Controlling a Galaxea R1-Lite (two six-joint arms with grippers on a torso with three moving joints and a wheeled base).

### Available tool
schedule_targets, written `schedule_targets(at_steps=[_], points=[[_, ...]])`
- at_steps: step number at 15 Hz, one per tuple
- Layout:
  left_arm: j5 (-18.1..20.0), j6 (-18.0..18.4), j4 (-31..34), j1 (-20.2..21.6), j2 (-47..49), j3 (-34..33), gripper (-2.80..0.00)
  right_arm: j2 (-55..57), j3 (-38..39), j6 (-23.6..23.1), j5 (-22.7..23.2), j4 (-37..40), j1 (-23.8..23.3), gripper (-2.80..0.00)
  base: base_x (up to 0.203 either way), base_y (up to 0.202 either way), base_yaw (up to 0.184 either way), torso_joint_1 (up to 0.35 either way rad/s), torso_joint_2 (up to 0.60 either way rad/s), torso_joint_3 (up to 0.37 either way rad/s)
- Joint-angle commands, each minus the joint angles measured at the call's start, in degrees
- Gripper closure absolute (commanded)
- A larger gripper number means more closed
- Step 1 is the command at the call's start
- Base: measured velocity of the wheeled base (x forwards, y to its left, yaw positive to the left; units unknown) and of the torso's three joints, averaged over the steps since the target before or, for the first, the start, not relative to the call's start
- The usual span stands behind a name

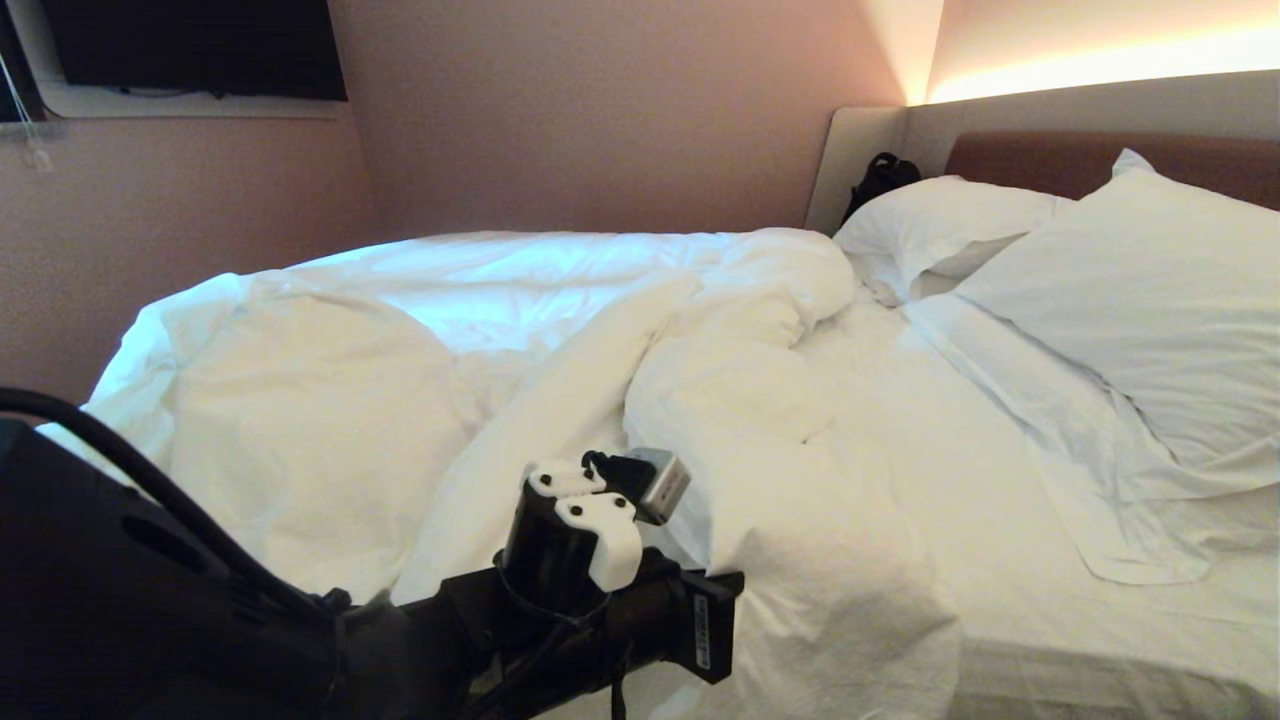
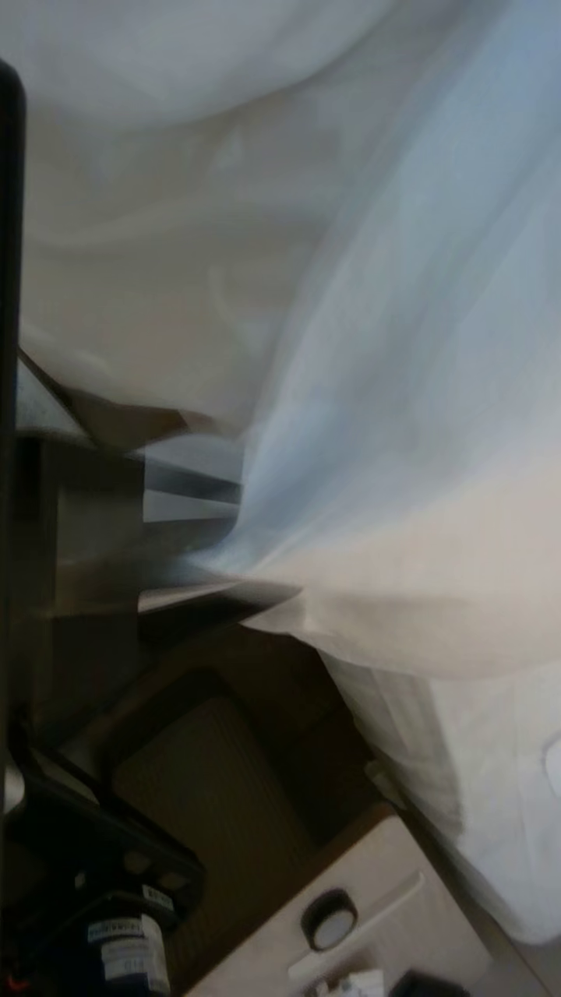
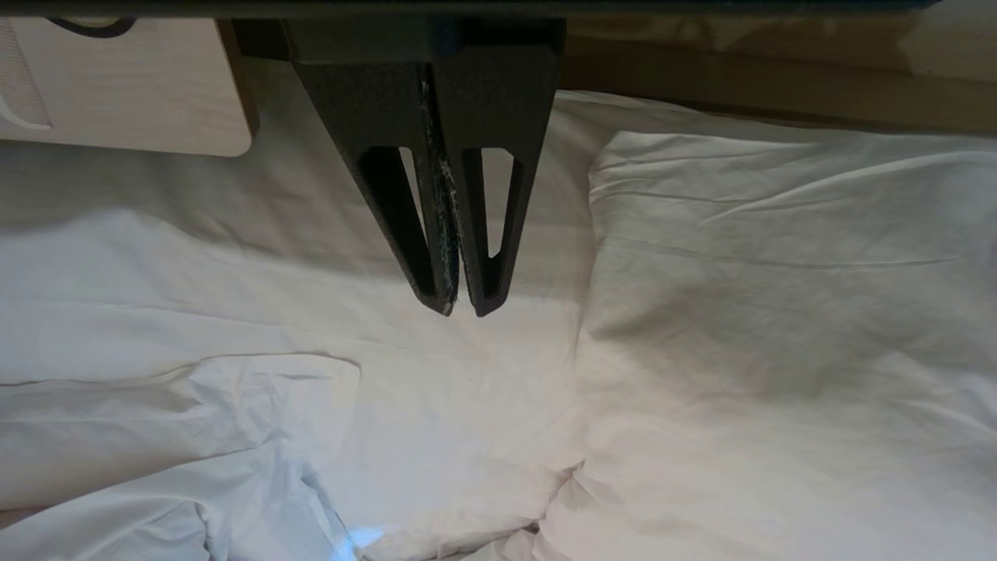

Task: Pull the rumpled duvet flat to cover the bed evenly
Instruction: Flatten the corners of the folded blanket

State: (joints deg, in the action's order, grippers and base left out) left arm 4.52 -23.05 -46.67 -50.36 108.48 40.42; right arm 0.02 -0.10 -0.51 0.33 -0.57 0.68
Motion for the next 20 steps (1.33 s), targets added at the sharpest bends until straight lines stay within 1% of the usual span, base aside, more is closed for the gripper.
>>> schedule_targets(at_steps=[1, 5, 9, 12, 17, 20], points=[[0.0, -0.1, -0.3, 0.0, 0.8, 0.0, 0.0, 0.0, 0.0, 0.0, 0.0, 0.0, 0.0, 0.0, 0.0, 0.0, 0.0, 0.0, 0.0, 0.0], [-0.1, -0.1, -0.3, 0.0, -1.9, -0.2, 0.0, 0.0, 0.0, 0.0, 0.0, 0.0, 0.0, 0.0, 0.0, 0.0, 0.0, 0.0, 0.0, 0.0], [-0.1, -1.4, 0.5, -0.1, -9.1, -0.2, 0.0, 0.0, 0.0, 0.0, 0.0, 0.0, 0.0, 0.0, 0.0, 0.0, 0.0, 0.0, 0.0, 0.0], [-0.2, -2.1, 2.7, -0.1, -13.5, 0.1, 0.0, 0.0, 0.0, 0.0, 0.0, 0.0, 0.0, 0.0, 0.0, 0.0, 0.0, 0.0, 0.0, 0.0], [-0.5, -2.1, 3.0, -0.1, -15.2, 1.2, 0.0, 0.0, 0.0, 0.0, 0.0, 0.0, 0.0, 0.0, 0.0, 0.0, 0.0, 0.0, 0.0, 0.0], [-0.6, -2.1, 4.3, 0.0, -16.0, 0.9, 0.0, 0.0, 0.1, 0.0, 0.0, 0.0, 0.0, 0.0, 0.0, 0.0, 0.0, 0.0, 0.0, 0.0]])
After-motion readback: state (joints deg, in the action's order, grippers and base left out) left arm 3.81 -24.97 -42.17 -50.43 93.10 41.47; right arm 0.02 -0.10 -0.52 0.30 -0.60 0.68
